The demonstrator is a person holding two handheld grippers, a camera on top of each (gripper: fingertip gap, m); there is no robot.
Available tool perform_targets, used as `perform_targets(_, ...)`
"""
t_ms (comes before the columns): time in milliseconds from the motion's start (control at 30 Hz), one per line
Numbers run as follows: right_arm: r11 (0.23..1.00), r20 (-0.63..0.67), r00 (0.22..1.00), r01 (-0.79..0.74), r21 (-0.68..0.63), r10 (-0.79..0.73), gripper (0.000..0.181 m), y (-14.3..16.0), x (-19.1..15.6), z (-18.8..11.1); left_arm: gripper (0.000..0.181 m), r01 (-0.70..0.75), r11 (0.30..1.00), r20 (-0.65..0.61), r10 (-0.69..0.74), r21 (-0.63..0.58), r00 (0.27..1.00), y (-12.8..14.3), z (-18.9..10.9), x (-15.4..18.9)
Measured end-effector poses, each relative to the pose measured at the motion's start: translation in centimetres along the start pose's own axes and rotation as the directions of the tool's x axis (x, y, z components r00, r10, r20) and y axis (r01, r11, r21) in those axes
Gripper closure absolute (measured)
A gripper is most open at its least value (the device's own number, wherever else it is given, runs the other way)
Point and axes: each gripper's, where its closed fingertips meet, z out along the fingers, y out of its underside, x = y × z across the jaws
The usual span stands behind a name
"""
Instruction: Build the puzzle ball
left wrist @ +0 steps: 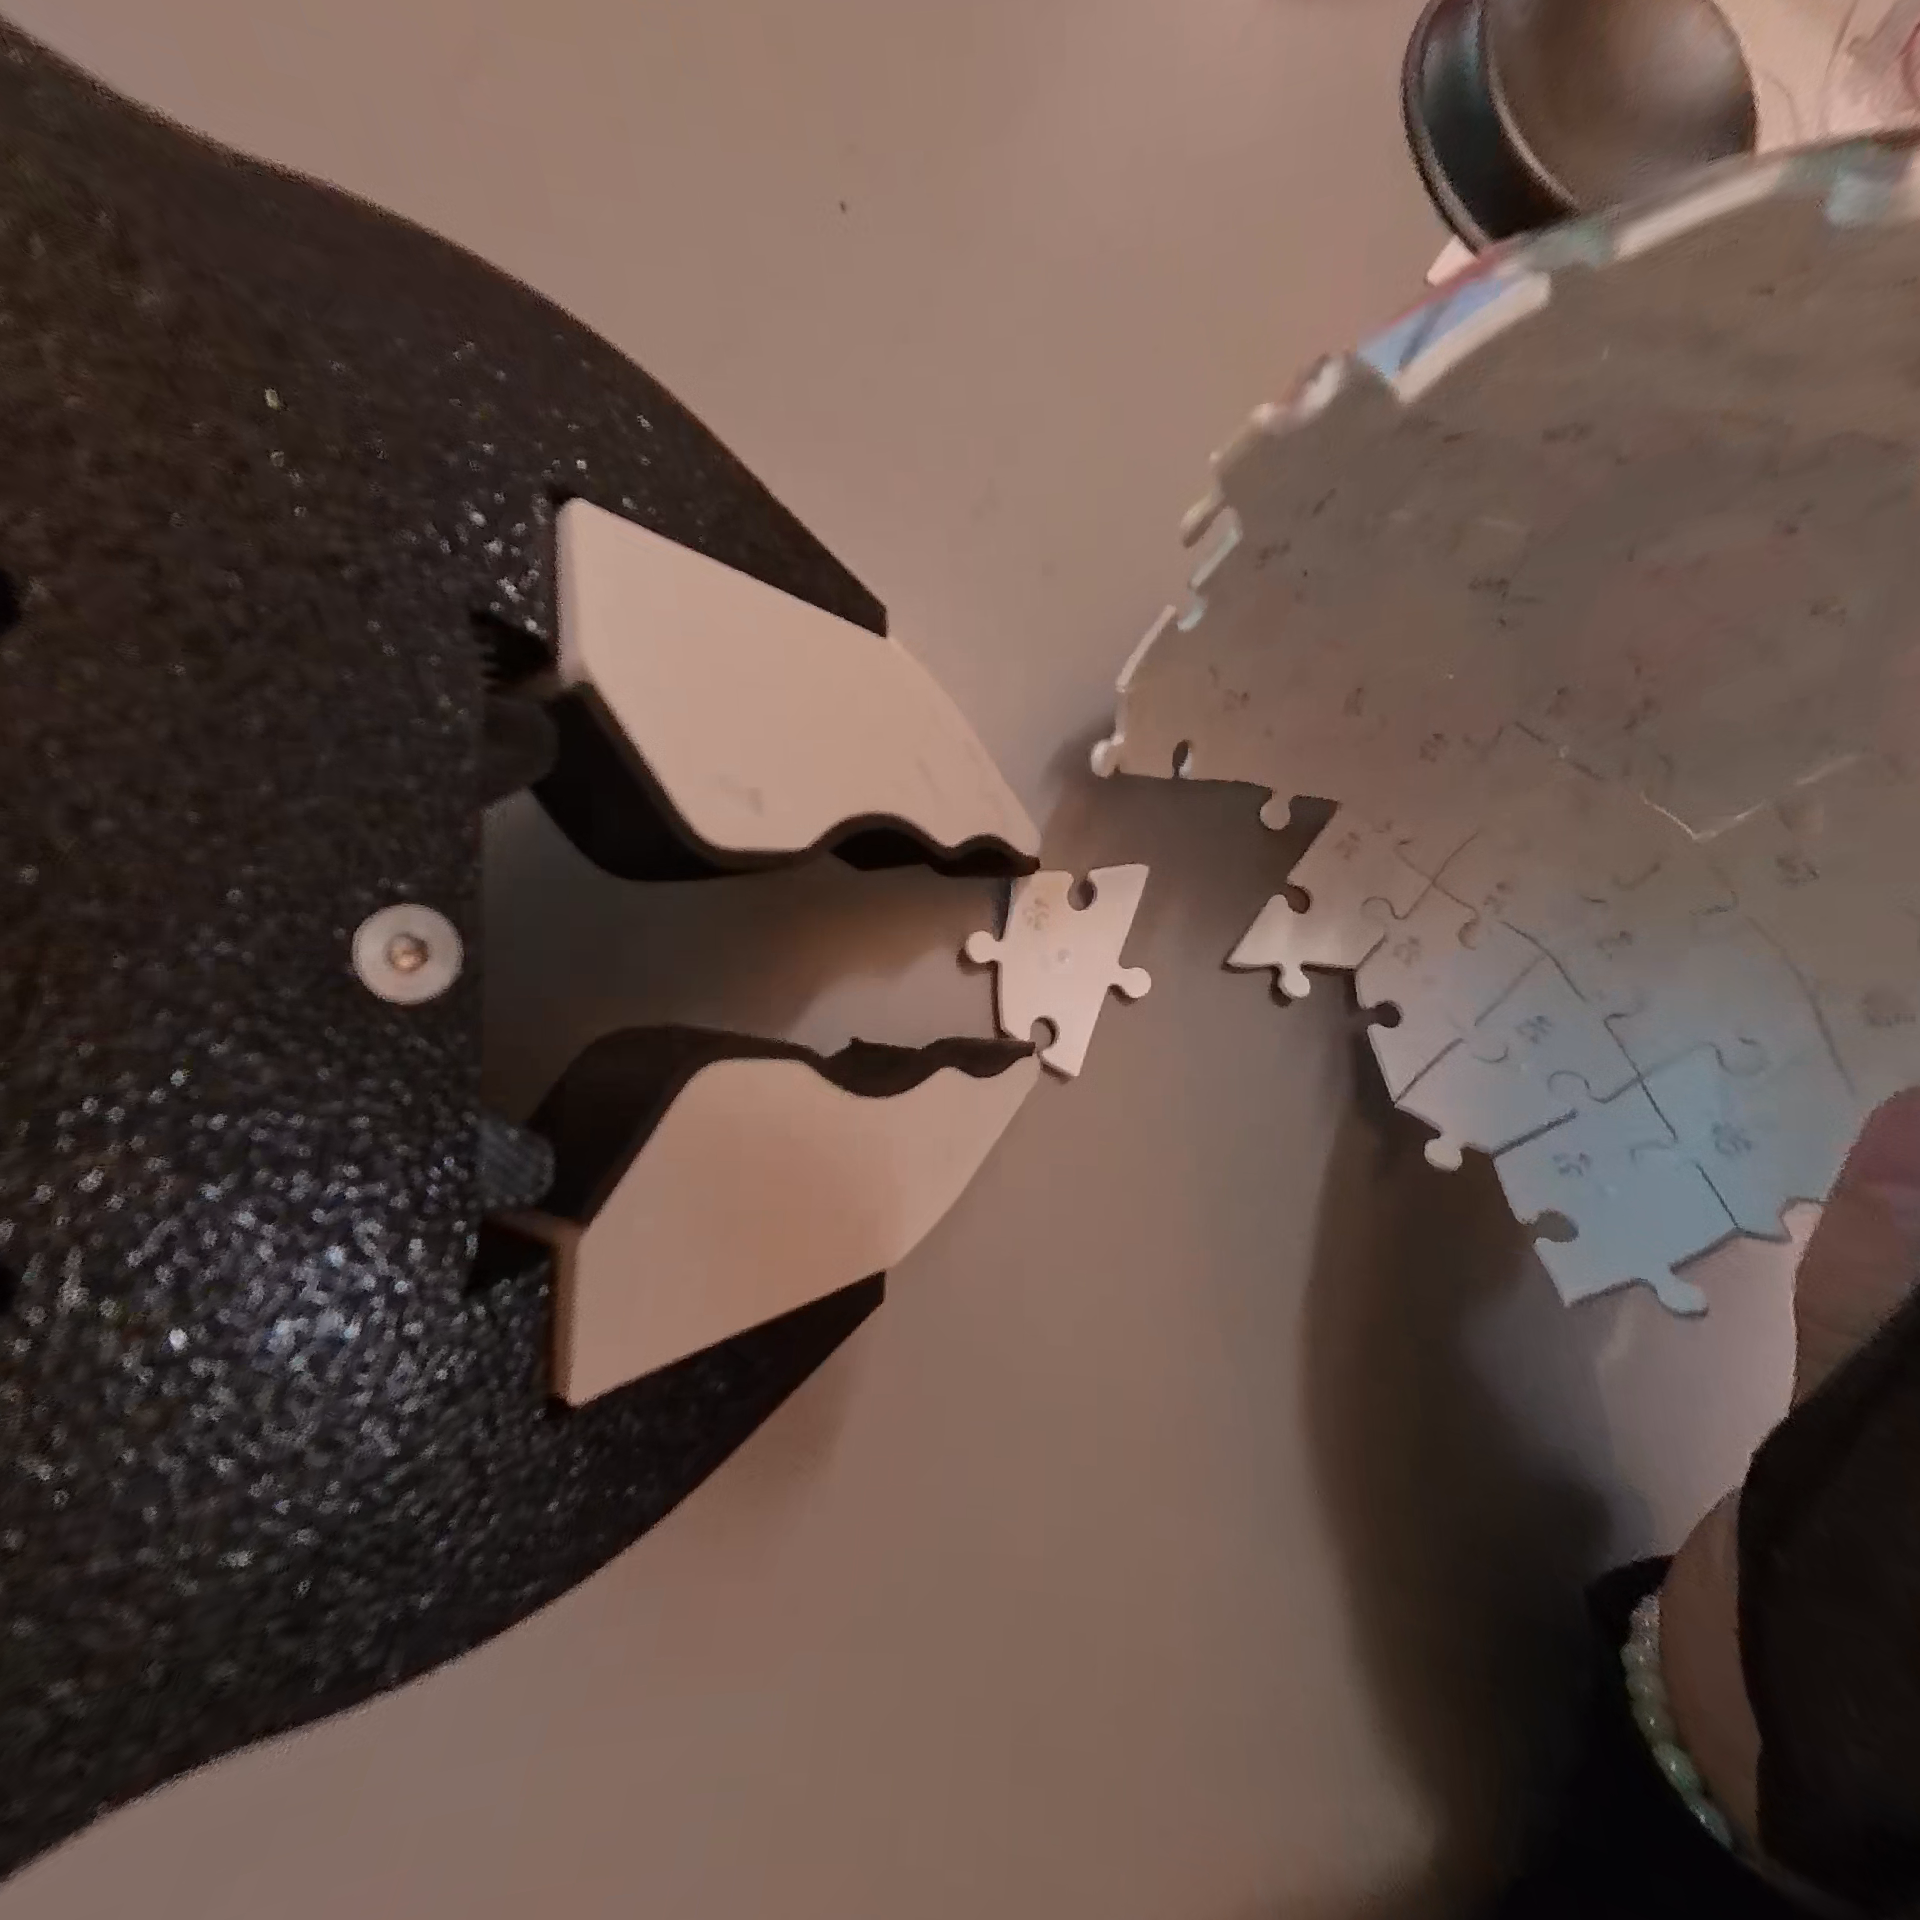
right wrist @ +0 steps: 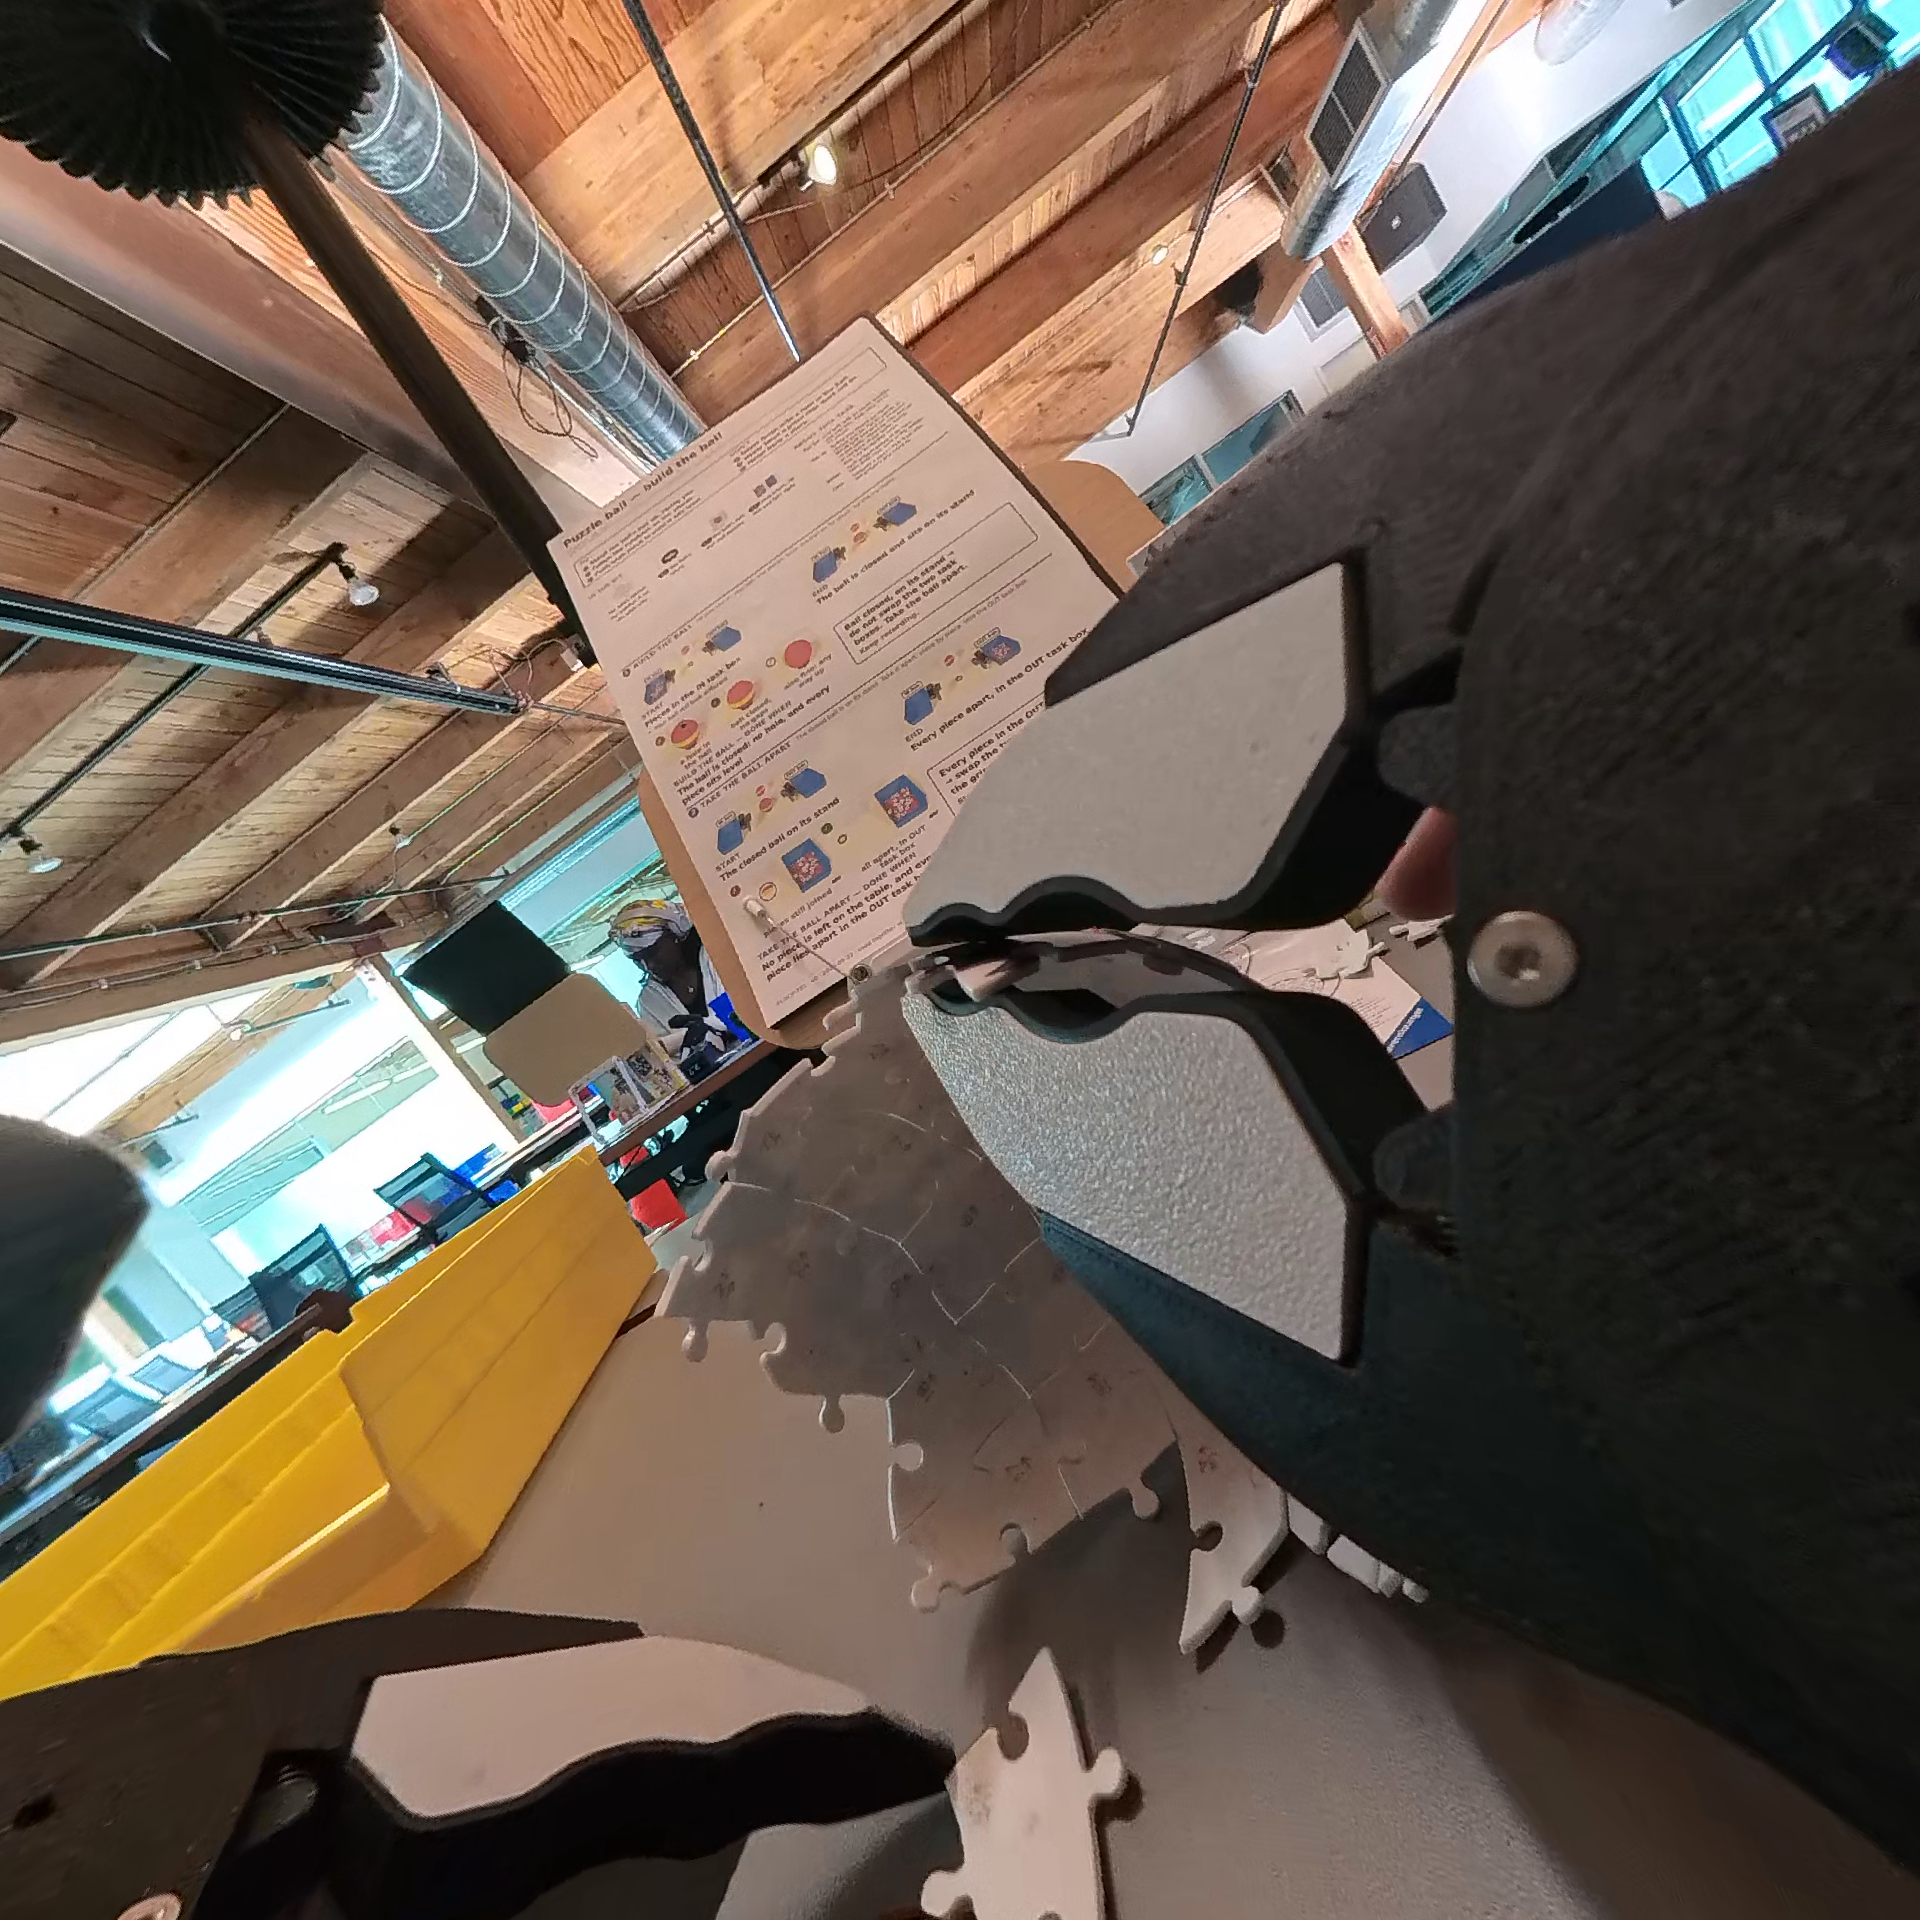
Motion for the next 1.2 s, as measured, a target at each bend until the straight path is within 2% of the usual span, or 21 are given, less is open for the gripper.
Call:
perform_targets(100, 1.0, -0.002, 1.0, 0.001, -0.001, -0.001, 0.175, 0.1, 0.0, 0.0, 0.152, -0.044, 0.999, 0.02, 0.044, 0.018, 0.999, -1.0, 0.1, 0.8)
perform_targets(233, 1.0, -0.004, 1.0, 0.004, 0.0, -0.004, 0.175, 0.1, 0.0, 0.0, 0.152, -0.157, 0.987, 0.123, 0.158, -0.02, 0.98, -2.5, 0.5, -0.1)
perform_targets(400, 1.0, -0.007, 1.0, -0.005, 0.001, 0.005, 0.175, 0.1, 0.1, 0.0, 0.152, -0.314, 0.943, 0.178, 0.329, -0.11, 0.927, -3.1, 1.2, -1.2)
perform_targets(600, 1.0, -0.009, 1.0, -0.008, -0.001, 0.008, 0.175, 0.2, 0.1, 0.0, 0.152, -0.403, 0.897, 0.191, 0.434, -0.181, 0.881, -3.1, 2.3, -2.0)
perform_targets(833, 0.999, -0.011, 0.999, -0.036, -0.007, 0.036, 0.175, 0.5, 0.2, -0.1, 0.144, -0.406, 0.896, 0.231, 0.439, -0.179, 0.868, -3.1, 1.9, -2.2)
perform_targets(1000, 0.999, -0.011, 0.999, -0.041, -0.006, 0.041, 0.175, 0.5, 0.2, -0.1, 0.154, -0.408, 0.896, 0.264, 0.442, -0.175, 0.857, -3.0, 1.7, -2.0)
perform_targets(1100, 0.999, -0.013, 0.999, -0.051, -0.009, 0.051, 0.175, 0.6, 0.3, -0.1, 0.163, -0.434, 0.894, 0.28, 0.447, -0.111, 0.849, -4.3, 1.6, -1.0)
perform_targets(1200, 0.998, -0.012, 0.998, -0.058, -0.007, 0.057, 0.175, 0.6, 0.3, 0.0, 0.166, -0.443, 0.891, 0.351, 0.446, -0.093, 0.823, -5.4, 1.8, -2.0)
